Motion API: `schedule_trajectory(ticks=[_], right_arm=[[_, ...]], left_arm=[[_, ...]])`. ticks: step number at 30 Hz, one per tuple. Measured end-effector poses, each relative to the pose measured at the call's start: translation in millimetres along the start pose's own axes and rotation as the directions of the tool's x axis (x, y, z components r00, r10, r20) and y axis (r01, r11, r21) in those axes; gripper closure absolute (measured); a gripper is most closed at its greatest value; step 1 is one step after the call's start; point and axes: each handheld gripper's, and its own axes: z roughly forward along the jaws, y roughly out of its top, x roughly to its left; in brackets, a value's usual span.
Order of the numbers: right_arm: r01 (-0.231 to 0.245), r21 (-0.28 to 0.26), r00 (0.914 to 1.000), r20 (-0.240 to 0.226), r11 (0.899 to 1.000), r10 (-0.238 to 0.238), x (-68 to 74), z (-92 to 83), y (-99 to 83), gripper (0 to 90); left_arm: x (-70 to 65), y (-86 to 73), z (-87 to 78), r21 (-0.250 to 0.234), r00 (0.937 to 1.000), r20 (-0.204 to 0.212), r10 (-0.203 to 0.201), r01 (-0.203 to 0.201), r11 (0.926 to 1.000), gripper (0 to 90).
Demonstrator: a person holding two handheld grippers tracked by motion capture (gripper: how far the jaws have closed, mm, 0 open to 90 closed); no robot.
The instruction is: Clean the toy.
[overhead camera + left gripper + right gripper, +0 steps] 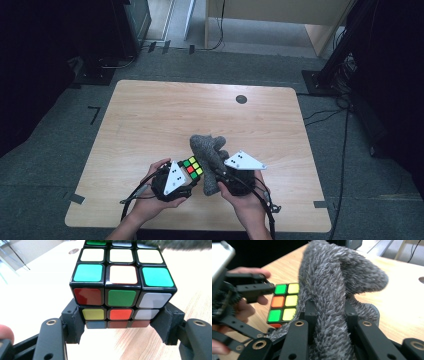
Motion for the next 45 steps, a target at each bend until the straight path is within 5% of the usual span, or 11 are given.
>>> schedule_trajectory(ticks=[3,7,11,19,23,27,31,34,38,42,45], right_arm=[[0.049,-0.044,0.9945,-0.091,0.998,-0.053,17.1,-5.8,7.0,73.1],[0.087,-0.006,0.9854,-0.146,0.996,-0.087,35.5,5.5,3.7,72.9],[0.091,0.004,0.9865,-0.138,0.996,-0.089,34.4,14.0,-2.9,73.0],[0.079,-0.003,0.9951,0.06,0.997,-0.078,5.0,1.0,-0.1,73.2],[0.073,-0.045,0.9966,-0.034,0.996,-0.075,15.6,-5.9,5.3,73.1],[0.122,-0.015,0.984,-0.128,0.992,-0.123,40.2,4.0,3.4,73.1],[0.138,-0.011,0.9813,-0.134,0.99,-0.138,41.4,10.0,0.0,73.4],[0.134,-0.02,0.9899,-0.045,0.991,-0.135,26.2,4.2,2.0,73.4],[0.051,-0.054,0.9986,-0.008,0.997,-0.052,-2.8,-9.2,3.7,73.3],[-0.002,-0.095,0.9968,-0.079,0.995,-0.006,-16.5,-14.3,3.4,73.3],[-0.07,-0.099,0.9862,-0.156,0.993,0.054,-18.0,-10.5,0.1,73.4]], left_arm=[[0.4,0.6,0.6,0.008,1.0,0.006,0.002,-0.002,1.0,34.6],[-1.4,1.6,1.0,0.008,0.9987,0.051,-0.008,0.008,0.9999,34.6],[-1.9,2.0,-0.7,-0.007,0.9996,0.028,-0.009,0.009,0.9999,34.6],[2.1,1.8,-0.9,-0.012,0.9989,0.036,-0.029,0.03,0.9995,34.6],[3.6,1.5,-0.1,-0.005,0.9993,0.023,-0.031,0.031,0.9995,34.6],[1.6,2.2,-2.2,-0.021,0.9993,0.03,-0.021,0.022,0.9996,34.6],[2.2,2.9,-6.2,-0.042,0.9997,0.023,-0.008,0.009,0.9991,34.6],[5.0,1.2,-7.1,-0.057,0.999,0.04,-0.017,0.02,0.9982,34.6],[9.7,-3.7,-11.3,-0.156,0.993,0.117,-0.022,0.04,0.987,34.5],[14.0,-6.1,-16.4,-0.257,0.9772,0.209,-0.037,0.091,0.962,34.5],[16.2,-6.3,-19.0,-0.283,0.9723,0.23,-0.043,0.109,0.9528,34.5]])
